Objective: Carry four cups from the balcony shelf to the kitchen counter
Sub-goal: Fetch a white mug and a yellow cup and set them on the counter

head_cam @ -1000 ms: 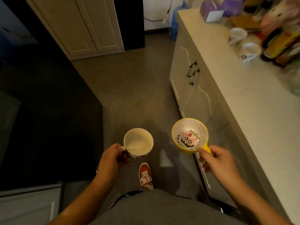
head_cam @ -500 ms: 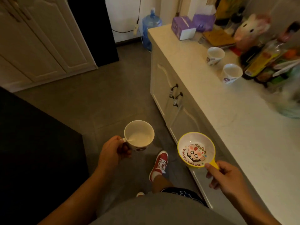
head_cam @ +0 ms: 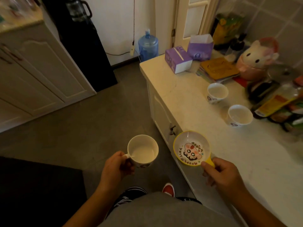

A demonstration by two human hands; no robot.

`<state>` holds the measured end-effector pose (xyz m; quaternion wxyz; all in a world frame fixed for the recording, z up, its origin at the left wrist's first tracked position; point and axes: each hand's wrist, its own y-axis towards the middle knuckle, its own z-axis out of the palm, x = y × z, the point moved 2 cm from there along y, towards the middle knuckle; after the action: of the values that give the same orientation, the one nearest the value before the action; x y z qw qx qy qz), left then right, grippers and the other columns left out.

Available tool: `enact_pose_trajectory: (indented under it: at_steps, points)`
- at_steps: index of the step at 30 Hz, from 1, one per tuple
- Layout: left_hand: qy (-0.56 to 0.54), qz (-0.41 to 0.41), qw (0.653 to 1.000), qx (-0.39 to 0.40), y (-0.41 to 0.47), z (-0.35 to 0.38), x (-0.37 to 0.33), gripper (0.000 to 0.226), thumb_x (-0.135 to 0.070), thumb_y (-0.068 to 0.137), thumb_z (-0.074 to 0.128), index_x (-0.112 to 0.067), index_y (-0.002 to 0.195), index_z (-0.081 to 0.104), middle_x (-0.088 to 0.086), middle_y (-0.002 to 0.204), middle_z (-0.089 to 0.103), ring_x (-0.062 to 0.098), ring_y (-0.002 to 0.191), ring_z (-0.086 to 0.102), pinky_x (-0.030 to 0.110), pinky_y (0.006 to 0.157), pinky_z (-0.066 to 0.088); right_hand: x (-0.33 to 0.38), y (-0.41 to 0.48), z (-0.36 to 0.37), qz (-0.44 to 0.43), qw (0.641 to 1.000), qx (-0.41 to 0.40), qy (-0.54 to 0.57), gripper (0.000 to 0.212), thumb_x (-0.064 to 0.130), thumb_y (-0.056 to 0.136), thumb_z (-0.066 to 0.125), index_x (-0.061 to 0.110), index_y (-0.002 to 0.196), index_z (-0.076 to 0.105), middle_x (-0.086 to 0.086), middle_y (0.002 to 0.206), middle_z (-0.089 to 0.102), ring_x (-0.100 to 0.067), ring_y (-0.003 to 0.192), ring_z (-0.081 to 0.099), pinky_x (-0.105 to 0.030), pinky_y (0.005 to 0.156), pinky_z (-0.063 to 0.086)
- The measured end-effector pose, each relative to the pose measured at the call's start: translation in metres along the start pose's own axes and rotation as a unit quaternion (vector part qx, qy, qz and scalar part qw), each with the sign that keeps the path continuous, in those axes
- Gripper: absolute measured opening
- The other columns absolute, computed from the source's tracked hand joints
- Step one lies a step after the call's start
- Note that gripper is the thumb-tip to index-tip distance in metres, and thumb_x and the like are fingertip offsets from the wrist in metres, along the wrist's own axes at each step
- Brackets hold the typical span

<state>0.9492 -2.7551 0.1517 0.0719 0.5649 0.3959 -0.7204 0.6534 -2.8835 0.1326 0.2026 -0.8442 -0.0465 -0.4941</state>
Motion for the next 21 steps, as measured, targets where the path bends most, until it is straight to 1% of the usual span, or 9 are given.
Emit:
enact_pose_trajectory:
  at_steps: [3,5,6,8,10,12,14,17,21]
  points:
    - [0.015,-0.006,1.000,0.017,0.029,0.016,-0.018,0.032,-0.002,0.091,0.039,-0.007,0.061,0.047,0.011,0.056,0.057,0.025,0.053,0.056,0.034,0.050,0.047,0.015,0.025,-0.003,-0.002,1.000,-0.021,-0.003,0.027,0.015,0.087,0.068,0.010,0.061,0.064,-0.003,0.057,0.070,-0.014,0.038,0.062,-0.022,0.040,0.051]
    - [0.027,-0.009,0.999,0.032,0.054,0.028,-0.029,0.029,-0.002,0.090,0.038,-0.005,0.062,0.045,0.019,0.063,0.051,0.029,0.059,0.051,0.038,0.057,0.043,0.023,0.041,-0.003,0.006,0.999,-0.039,-0.006,0.025,0.016,0.087,0.068,0.010,0.063,0.065,-0.004,0.061,0.071,-0.012,0.039,0.061,-0.022,0.042,0.052]
    - [0.038,-0.010,0.998,0.045,0.068,0.034,-0.035,0.028,-0.003,0.090,0.039,-0.005,0.063,0.046,0.019,0.067,0.048,0.029,0.062,0.049,0.040,0.060,0.041,0.026,0.048,-0.003,0.013,0.999,-0.050,-0.010,0.024,0.017,0.087,0.068,0.011,0.064,0.066,-0.004,0.063,0.071,-0.012,0.041,0.061,-0.022,0.043,0.052]
    - [0.063,-0.011,0.995,0.074,0.098,0.046,-0.046,0.027,-0.003,0.090,0.039,-0.004,0.064,0.047,0.019,0.069,0.048,0.030,0.064,0.049,0.041,0.060,0.042,0.031,0.061,-0.001,0.036,0.997,-0.071,-0.016,0.022,0.020,0.087,0.068,0.013,0.066,0.066,0.000,0.066,0.072,-0.015,0.044,0.064,-0.022,0.045,0.052]
    - [0.077,-0.019,0.991,0.111,0.129,0.059,-0.057,0.026,-0.003,0.090,0.038,-0.003,0.066,0.049,0.019,0.067,0.051,0.029,0.062,0.053,0.039,0.058,0.045,0.035,0.071,0.001,0.068,0.993,-0.100,-0.010,0.022,0.023,0.087,0.068,0.016,0.066,0.067,0.004,0.067,0.073,-0.015,0.045,0.065,-0.021,0.045,0.051]
    - [0.093,-0.025,0.983,0.156,0.160,0.075,-0.069,0.023,-0.004,0.090,0.039,-0.003,0.071,0.051,0.020,0.069,0.052,0.029,0.062,0.054,0.039,0.058,0.047,0.041,0.078,0.005,0.098,0.986,-0.133,0.007,0.023,0.025,0.087,0.068,0.018,0.065,0.067,0.003,0.066,0.073,-0.016,0.044,0.065,-0.023,0.046,0.051]
    - [0.113,-0.029,0.972,0.203,0.191,0.092,-0.083,0.025,-0.005,0.091,0.041,-0.003,0.069,0.051,0.021,0.069,0.053,0.030,0.062,0.055,0.040,0.059,0.048,0.048,0.082,0.011,0.128,0.977,-0.167,0.029,0.025,0.026,0.086,0.068,0.018,0.062,0.066,-0.001,0.064,0.073,-0.018,0.043,0.065,-0.027,0.046,0.052]
    - [0.148,-0.032,0.946,0.288,0.229,0.118,-0.099,0.036,-0.007,0.094,0.043,-0.009,0.060,0.053,0.016,0.064,0.058,0.029,0.062,0.058,0.042,0.061,0.049,0.060,0.083,0.020,0.177,0.956,-0.224,0.063,0.030,0.025,0.086,0.068,0.013,0.059,0.065,-0.004,0.059,0.071,-0.023,0.043,0.066,-0.034,0.047,0.054]
    - [0.181,-0.041,0.905,0.383,0.261,0.150,-0.111,0.033,-0.004,0.097,0.040,-0.005,0.068,0.054,0.010,0.060,0.059,0.025,0.061,0.059,0.035,0.056,0.052,0.074,0.081,0.030,0.234,0.926,-0.286,0.071,0.032,0.026,0.087,0.068,0.007,0.061,0.064,-0.004,0.056,0.070,-0.023,0.043,0.067,-0.036,0.049,0.054]
